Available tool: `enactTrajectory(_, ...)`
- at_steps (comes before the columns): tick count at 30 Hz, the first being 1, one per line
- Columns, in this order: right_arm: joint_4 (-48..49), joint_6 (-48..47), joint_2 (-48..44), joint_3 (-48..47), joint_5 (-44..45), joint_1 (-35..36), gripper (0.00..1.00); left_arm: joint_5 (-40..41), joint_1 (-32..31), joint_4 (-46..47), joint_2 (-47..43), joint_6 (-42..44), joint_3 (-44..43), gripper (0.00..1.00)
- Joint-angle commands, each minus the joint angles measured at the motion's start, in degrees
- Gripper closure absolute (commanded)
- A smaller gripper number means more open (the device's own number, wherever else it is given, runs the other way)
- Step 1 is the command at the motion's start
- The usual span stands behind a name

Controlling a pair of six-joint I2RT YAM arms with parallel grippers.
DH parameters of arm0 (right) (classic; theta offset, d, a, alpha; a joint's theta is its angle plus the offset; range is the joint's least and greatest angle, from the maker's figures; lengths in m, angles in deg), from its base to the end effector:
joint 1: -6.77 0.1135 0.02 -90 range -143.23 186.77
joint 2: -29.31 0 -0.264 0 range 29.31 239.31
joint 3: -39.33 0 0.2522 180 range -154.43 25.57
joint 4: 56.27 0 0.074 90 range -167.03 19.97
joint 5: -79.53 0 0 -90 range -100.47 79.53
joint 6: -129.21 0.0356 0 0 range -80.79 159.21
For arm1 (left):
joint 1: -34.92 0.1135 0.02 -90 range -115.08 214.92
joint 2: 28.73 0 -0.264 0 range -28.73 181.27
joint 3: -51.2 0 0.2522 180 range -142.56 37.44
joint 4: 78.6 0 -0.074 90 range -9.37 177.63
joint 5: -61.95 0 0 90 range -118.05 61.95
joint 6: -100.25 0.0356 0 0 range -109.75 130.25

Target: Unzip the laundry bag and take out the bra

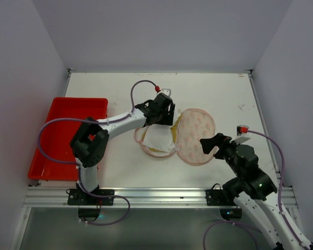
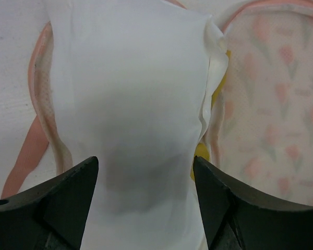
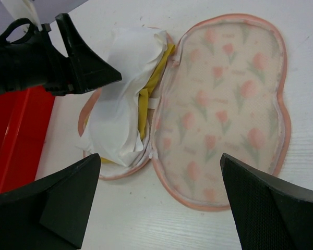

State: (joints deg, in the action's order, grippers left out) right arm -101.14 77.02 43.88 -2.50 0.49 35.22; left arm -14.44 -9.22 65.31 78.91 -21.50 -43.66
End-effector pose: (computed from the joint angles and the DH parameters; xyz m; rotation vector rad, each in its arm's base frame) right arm 0.0846 0.0381 0.2625 0.2901 1.8968 0.6117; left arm 0.3054 -0.2847 0.2275 0.1532 2.4135 -0.3300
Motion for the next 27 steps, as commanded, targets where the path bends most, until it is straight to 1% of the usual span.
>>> enactTrajectory(1,4.13,0.43,0.37,0.74,-1.64,0.03,0.01,-0.85,-0.33,0.00,1.08,1.51,-1.52,0.23)
enactTrajectory(5,5.80,0.43,-0.59,2.49,-2.61,0.03,0.01,-1.30,-0.33,0.35,3.10,1.60,-1.08,0.25)
enactTrajectory(8,6.59,0.52,-0.77,3.29,-3.22,0.03,0.01,-1.21,-0.33,-0.17,4.95,1.69,-1.34,0.31)
enactTrajectory(10,6.77,0.52,-0.59,3.55,-3.31,-0.06,0.01,-1.91,-0.33,-0.61,5.39,1.78,-1.78,0.45)
enactTrajectory(11,6.77,0.43,-0.51,3.64,-3.31,0.03,0.01,-2.00,-0.33,-0.61,5.04,1.69,-1.78,0.62)
enactTrajectory(14,6.94,0.26,-0.68,4.08,-3.66,-0.06,0.01,-1.65,-0.33,-0.44,3.73,1.69,-2.04,0.86)
enactTrajectory(15,7.03,0.26,-0.85,4.17,-3.75,0.03,0.01,-1.48,-0.33,-0.52,2.68,1.78,-2.13,0.96)
enactTrajectory(16,7.12,0.17,-1.03,4.17,-3.75,0.03,0.01,-1.22,-0.42,-0.52,1.97,1.86,-2.22,1.00)
enactTrajectory(27,7.21,-0.01,-0.68,3.99,-4.46,0.03,0.01,-0.25,-0.33,-0.88,-12.18,3.45,-1.52,1.00)
